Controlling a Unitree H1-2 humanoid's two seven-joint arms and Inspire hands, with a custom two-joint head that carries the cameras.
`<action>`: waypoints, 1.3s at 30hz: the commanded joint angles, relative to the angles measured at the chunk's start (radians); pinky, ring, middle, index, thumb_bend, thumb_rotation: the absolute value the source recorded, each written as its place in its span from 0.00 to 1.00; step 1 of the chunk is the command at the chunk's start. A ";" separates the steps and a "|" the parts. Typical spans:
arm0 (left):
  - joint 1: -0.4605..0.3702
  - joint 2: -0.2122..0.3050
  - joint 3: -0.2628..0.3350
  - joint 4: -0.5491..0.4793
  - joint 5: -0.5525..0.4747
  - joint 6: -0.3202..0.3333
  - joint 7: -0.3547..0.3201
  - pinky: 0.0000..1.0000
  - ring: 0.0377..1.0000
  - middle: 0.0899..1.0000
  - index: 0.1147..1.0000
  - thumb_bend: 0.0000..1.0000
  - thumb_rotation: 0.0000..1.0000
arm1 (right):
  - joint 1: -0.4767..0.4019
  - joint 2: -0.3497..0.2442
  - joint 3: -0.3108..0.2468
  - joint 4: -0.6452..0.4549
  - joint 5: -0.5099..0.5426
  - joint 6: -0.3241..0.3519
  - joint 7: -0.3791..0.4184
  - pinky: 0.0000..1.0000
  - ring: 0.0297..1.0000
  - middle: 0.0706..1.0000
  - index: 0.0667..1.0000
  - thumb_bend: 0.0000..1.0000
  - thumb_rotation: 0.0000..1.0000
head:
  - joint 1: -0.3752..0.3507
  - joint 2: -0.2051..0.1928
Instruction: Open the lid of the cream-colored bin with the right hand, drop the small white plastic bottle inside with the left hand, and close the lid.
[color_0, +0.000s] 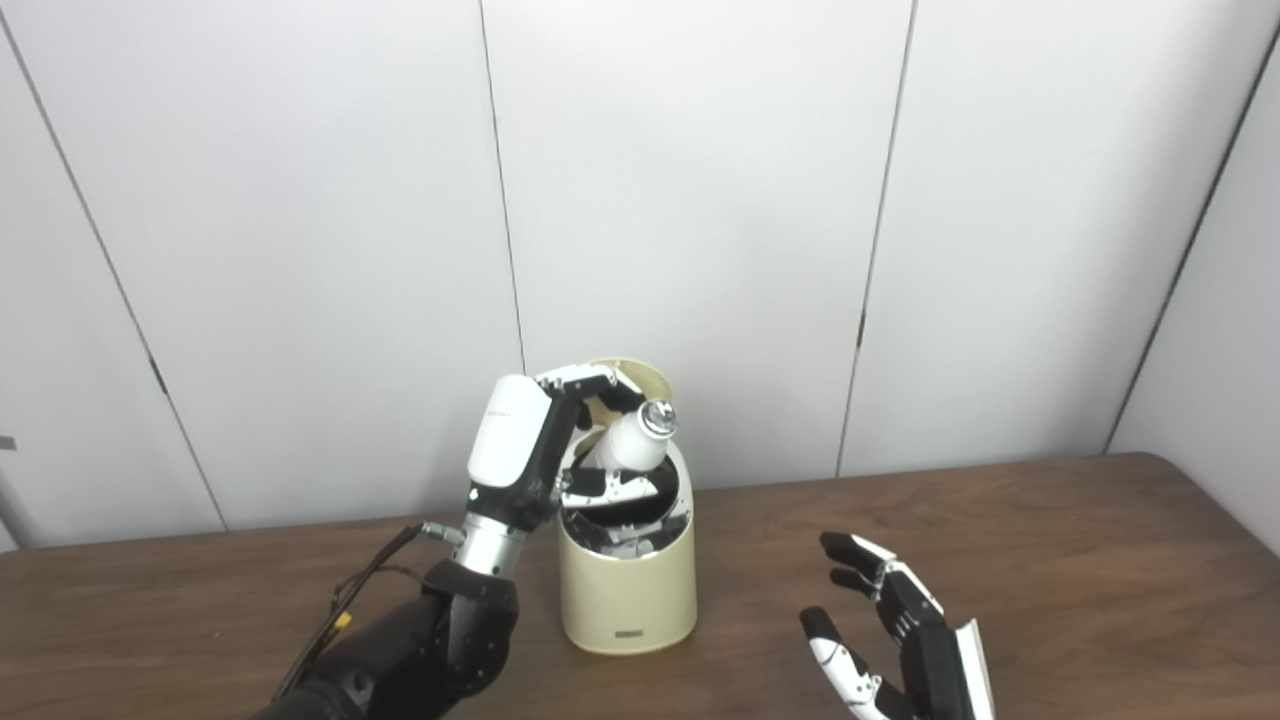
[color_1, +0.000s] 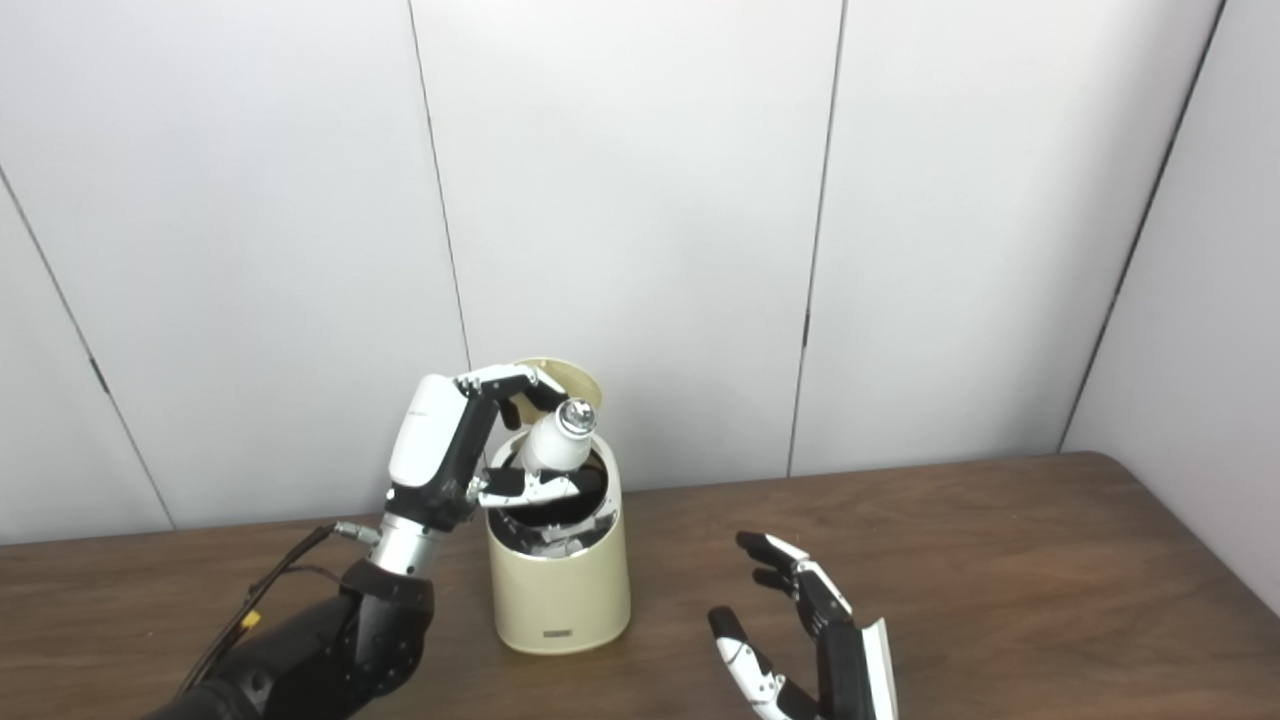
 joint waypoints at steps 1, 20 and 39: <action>-0.040 0.007 0.043 0.004 -0.018 0.004 -0.014 0.46 0.51 0.45 0.34 0.50 0.00 | -0.017 -0.004 0.002 -0.037 0.010 -0.025 0.004 0.71 0.78 0.75 0.69 0.20 0.39 | 0.001 -0.002; -0.014 0.019 0.119 -0.023 -0.013 0.004 -0.088 0.46 0.50 0.45 0.35 0.50 0.00 | -0.025 -0.004 0.005 -0.034 0.012 -0.032 0.006 0.73 0.78 0.75 0.69 0.20 0.40 | 0.002 0.010; 0.033 0.008 0.172 -0.072 -0.015 0.004 -0.108 0.46 0.51 0.44 0.34 0.50 0.00 | -0.049 -0.013 -0.002 -0.022 0.019 -0.026 0.008 0.73 0.78 0.75 0.69 0.21 0.45 | 0.033 0.033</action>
